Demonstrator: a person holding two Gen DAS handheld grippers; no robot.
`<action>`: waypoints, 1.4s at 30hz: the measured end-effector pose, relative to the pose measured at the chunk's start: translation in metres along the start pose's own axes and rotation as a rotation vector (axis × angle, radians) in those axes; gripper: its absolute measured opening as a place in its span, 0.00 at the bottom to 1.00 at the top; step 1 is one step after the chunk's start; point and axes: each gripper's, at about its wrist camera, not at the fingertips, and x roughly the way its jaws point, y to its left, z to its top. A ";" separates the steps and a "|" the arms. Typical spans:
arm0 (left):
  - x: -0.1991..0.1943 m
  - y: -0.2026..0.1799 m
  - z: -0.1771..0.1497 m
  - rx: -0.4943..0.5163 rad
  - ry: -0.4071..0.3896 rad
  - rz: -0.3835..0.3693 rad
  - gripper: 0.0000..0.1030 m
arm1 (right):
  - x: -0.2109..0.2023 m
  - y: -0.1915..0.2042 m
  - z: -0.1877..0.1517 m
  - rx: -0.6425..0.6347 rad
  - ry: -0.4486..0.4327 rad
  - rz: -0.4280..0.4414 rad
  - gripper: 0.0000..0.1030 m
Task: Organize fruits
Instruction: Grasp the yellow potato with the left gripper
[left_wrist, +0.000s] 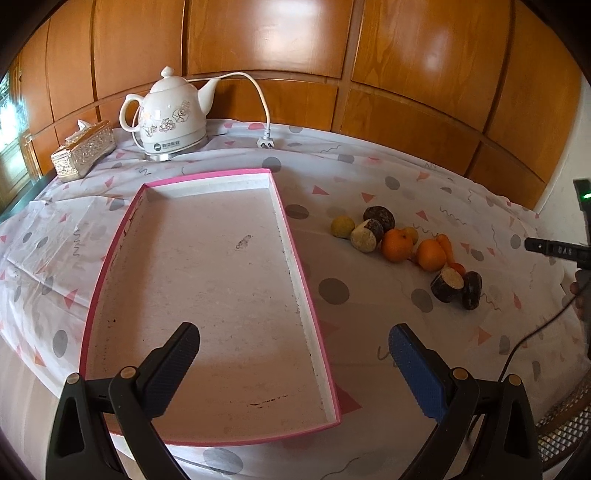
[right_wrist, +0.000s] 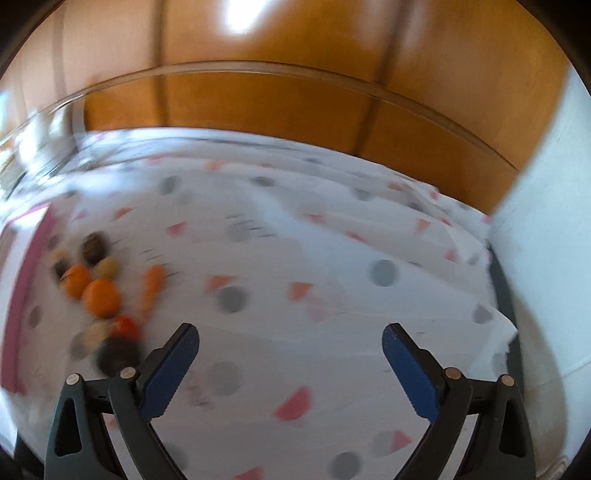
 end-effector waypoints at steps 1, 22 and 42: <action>0.001 0.001 0.001 -0.009 0.002 -0.006 1.00 | 0.005 -0.017 0.000 0.075 0.008 -0.005 0.96; 0.060 -0.016 0.076 0.028 0.146 -0.085 0.73 | 0.014 -0.159 -0.034 0.762 0.063 -0.039 0.96; 0.174 -0.033 0.126 -0.156 0.379 -0.139 0.32 | 0.015 -0.160 -0.030 0.772 0.055 0.018 0.96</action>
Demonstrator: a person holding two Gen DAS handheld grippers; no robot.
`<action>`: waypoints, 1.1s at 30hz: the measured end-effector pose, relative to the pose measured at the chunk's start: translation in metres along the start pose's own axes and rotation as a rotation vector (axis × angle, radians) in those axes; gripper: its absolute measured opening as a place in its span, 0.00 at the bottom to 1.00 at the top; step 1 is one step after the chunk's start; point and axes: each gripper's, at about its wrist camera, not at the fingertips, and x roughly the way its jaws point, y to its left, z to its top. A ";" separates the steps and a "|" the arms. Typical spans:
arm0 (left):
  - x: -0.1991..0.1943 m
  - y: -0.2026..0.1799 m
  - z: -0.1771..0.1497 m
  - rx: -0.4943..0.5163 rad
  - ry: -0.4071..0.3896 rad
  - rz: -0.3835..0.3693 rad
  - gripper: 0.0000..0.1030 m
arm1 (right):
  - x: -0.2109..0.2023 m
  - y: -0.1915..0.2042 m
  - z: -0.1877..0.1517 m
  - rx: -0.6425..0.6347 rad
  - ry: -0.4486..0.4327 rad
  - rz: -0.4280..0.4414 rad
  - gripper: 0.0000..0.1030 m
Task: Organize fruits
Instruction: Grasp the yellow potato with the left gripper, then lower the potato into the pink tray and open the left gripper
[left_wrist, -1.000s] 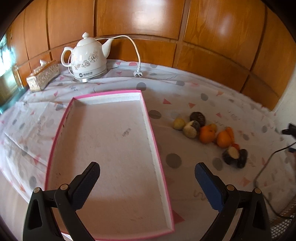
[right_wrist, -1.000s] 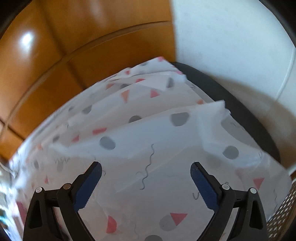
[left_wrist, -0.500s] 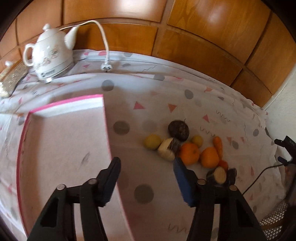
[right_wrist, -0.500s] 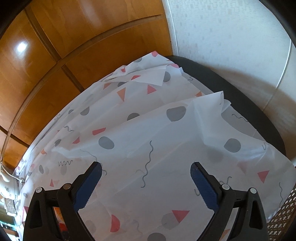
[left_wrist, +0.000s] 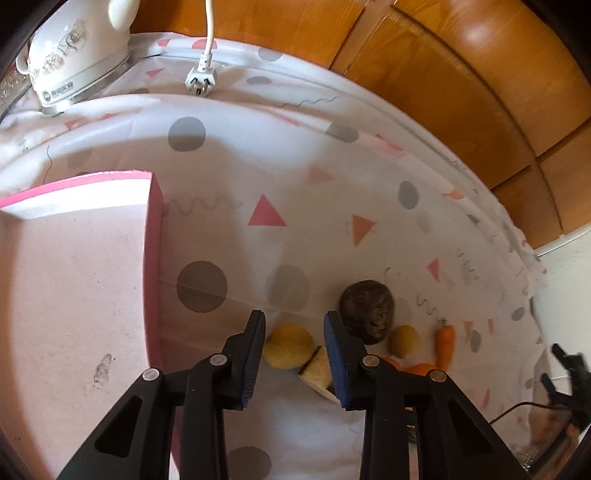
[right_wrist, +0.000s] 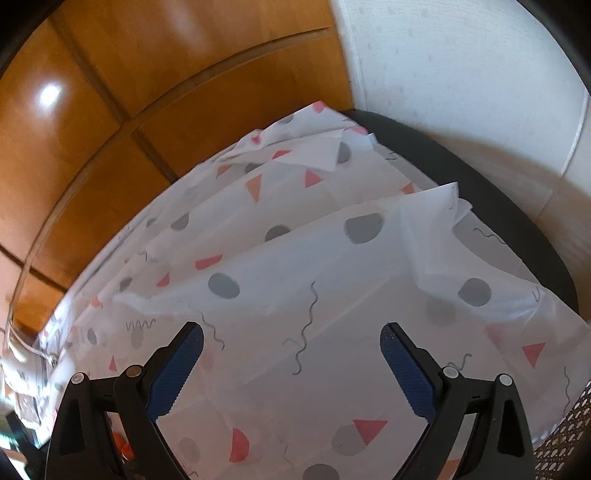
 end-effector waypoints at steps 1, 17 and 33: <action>0.004 -0.001 -0.003 0.002 0.009 0.013 0.32 | -0.001 -0.003 0.001 0.015 -0.006 -0.001 0.96; -0.057 0.012 -0.010 0.026 -0.158 -0.016 0.27 | -0.003 -0.010 0.003 0.041 -0.005 0.001 0.96; -0.081 0.124 -0.053 -0.133 -0.232 0.284 0.27 | -0.004 -0.017 0.000 0.062 -0.010 -0.026 0.96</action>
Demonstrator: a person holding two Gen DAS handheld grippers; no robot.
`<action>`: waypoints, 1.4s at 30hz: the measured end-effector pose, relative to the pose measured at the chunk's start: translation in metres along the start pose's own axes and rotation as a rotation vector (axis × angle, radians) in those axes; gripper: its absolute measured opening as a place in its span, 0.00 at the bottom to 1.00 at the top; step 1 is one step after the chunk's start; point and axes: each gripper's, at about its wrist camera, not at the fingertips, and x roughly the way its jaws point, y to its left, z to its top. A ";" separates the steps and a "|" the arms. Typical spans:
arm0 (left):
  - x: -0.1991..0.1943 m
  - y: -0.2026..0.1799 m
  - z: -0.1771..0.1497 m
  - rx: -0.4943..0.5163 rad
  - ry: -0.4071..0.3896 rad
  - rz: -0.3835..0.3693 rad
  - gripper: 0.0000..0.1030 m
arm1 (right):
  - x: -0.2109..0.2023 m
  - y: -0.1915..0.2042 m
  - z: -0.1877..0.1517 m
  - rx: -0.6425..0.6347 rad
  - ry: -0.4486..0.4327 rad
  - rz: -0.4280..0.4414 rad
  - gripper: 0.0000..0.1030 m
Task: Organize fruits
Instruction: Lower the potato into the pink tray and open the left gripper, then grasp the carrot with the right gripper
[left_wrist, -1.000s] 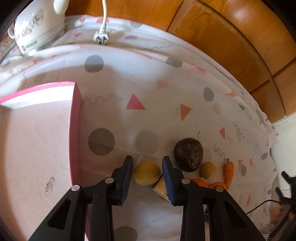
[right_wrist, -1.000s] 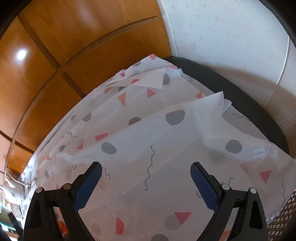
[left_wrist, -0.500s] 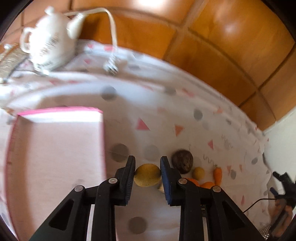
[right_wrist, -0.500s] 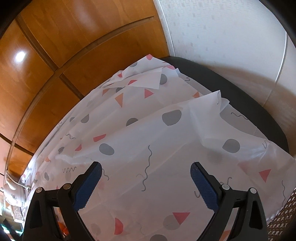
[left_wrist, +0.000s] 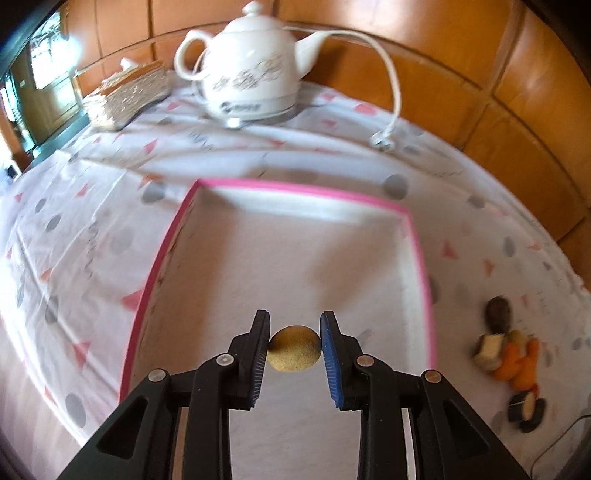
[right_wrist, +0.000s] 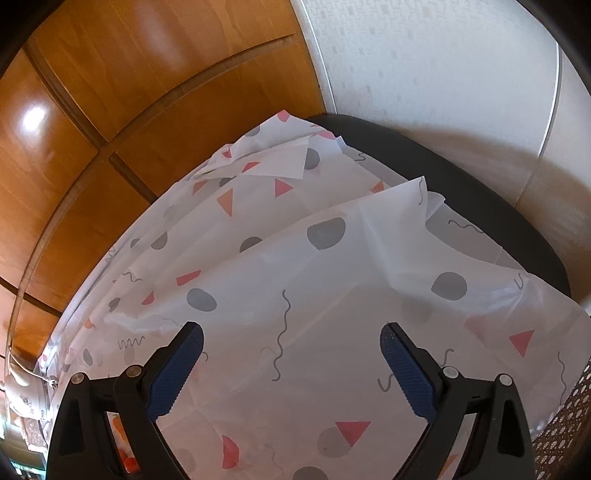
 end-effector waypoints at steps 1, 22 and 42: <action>0.001 0.004 -0.004 -0.006 0.006 0.004 0.27 | 0.001 0.001 -0.001 -0.006 0.002 -0.002 0.96; -0.076 0.033 -0.077 -0.029 -0.141 0.049 0.73 | 0.008 0.037 -0.017 -0.198 0.084 0.071 0.80; -0.070 0.087 -0.099 -0.262 -0.089 0.055 0.84 | 0.017 0.159 -0.119 -0.629 0.274 0.282 0.41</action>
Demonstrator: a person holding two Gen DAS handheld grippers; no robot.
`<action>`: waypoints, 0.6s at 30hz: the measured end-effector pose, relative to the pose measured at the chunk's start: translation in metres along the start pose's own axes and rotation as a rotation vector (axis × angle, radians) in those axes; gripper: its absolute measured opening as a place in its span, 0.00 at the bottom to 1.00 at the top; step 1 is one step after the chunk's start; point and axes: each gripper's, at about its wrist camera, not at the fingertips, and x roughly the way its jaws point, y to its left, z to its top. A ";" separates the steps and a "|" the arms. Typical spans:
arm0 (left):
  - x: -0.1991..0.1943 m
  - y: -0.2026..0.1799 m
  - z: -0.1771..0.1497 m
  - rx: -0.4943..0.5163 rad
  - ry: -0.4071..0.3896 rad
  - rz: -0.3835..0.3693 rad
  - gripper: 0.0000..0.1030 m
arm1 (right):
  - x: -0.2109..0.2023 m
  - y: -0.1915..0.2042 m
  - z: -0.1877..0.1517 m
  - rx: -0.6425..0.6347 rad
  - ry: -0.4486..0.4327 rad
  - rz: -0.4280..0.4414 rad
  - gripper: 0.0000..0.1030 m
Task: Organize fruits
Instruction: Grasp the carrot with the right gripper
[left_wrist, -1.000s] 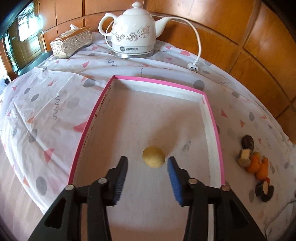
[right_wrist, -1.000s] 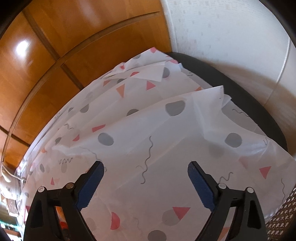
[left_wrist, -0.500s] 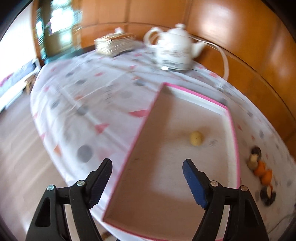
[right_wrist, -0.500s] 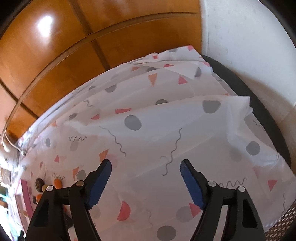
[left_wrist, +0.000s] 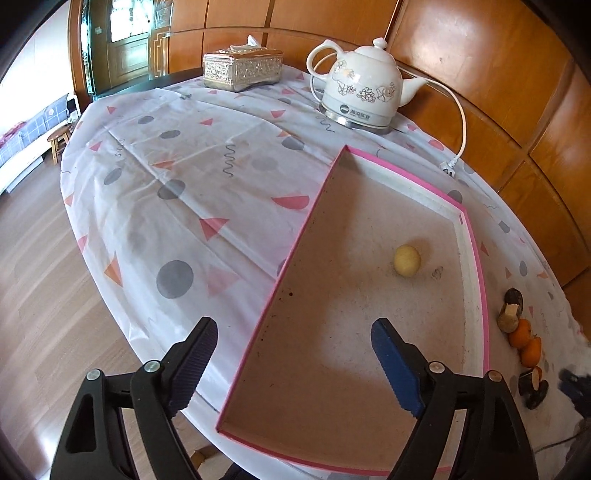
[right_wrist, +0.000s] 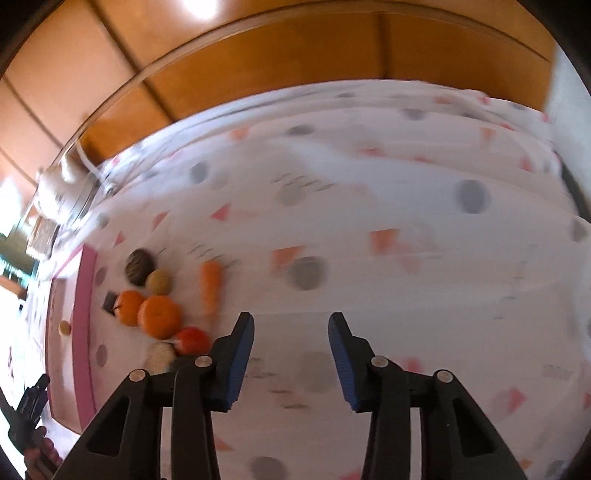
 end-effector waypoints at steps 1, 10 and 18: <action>-0.001 0.002 -0.001 0.000 -0.005 0.001 0.84 | 0.005 0.009 0.001 -0.005 0.008 0.012 0.41; -0.005 0.010 -0.005 -0.007 -0.009 -0.003 0.86 | 0.046 0.052 0.016 0.007 0.042 0.017 0.37; -0.006 0.010 -0.005 -0.010 -0.005 -0.006 0.86 | 0.072 0.064 0.026 -0.012 0.064 -0.043 0.28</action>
